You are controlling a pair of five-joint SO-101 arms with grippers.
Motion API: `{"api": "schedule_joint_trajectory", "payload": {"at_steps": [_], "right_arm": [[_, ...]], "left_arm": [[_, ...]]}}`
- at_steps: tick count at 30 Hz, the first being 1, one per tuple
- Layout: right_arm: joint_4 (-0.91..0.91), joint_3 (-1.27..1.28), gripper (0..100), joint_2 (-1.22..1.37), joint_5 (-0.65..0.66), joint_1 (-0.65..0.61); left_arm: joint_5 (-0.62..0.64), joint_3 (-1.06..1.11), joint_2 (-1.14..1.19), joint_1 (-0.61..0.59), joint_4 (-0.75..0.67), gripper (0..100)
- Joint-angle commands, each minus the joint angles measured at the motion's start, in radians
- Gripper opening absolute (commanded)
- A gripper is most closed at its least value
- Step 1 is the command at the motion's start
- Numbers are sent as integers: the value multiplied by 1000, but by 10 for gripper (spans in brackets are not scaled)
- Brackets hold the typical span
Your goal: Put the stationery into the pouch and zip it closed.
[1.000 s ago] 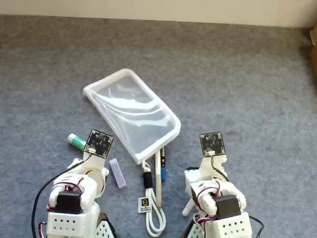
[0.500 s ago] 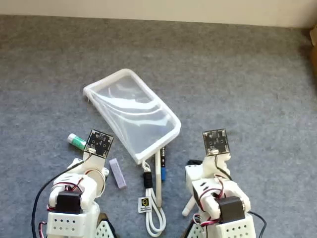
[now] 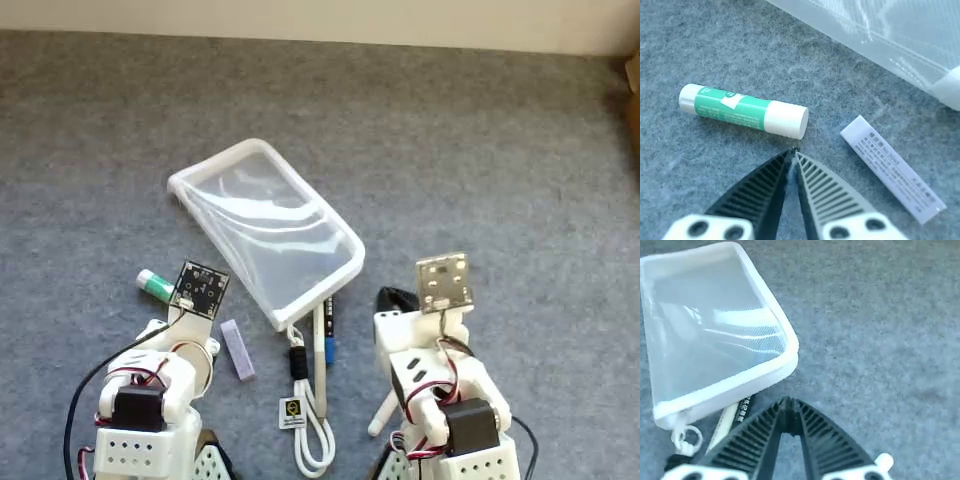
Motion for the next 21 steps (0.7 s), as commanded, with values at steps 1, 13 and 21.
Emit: {"api": "schedule_joint_trajectory", "payload": {"at_steps": [1,13,21], "right_arm": [[-35,-70,5,-16,173,-5],[-48,-277,6,151,92,-56],[-50,-433,13,535,-46,-220]], "left_arm": [[8,24,-8,-4,3,9],[8,24,-8,-4,3,9],[8,24,-8,-4,3,9]]}}
